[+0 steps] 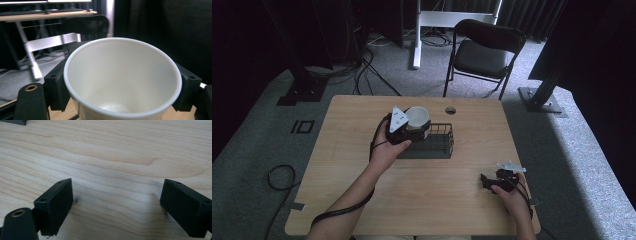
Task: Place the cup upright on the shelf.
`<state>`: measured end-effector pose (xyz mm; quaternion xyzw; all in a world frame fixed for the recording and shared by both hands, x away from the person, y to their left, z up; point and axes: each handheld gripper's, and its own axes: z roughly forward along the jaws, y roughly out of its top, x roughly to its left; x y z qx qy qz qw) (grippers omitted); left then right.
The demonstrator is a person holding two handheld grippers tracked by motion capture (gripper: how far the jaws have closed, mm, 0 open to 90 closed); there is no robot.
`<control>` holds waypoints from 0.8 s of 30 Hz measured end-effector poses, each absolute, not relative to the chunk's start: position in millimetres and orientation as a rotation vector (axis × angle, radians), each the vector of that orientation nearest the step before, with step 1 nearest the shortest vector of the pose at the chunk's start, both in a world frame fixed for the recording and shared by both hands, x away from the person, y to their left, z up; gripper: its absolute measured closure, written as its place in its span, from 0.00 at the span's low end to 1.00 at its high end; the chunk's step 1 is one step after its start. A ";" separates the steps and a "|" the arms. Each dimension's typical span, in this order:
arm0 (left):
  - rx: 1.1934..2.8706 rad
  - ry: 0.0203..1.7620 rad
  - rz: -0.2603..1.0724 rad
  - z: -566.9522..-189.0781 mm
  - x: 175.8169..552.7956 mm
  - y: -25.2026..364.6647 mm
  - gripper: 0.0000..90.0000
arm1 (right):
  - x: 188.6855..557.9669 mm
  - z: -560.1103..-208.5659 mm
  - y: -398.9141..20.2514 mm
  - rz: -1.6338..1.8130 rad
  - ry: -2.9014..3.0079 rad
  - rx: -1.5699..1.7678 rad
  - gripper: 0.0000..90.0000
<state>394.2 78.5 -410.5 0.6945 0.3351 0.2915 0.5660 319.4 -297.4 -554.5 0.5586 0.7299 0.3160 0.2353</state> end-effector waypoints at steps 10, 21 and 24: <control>1.607 0.949 0.722 -433.1 409.5 85.6 0.23 | 319.3 -554.4 -297.4 0.867 2.003 1.534 0.12; 1.634 0.996 0.704 -459.3 421.9 75.9 0.23 | 319.3 -554.4 -297.4 0.867 2.003 1.534 0.12; 1.641 1.004 0.704 -466.2 423.0 73.0 0.23 | 319.3 -554.4 -297.4 0.867 2.003 1.534 0.12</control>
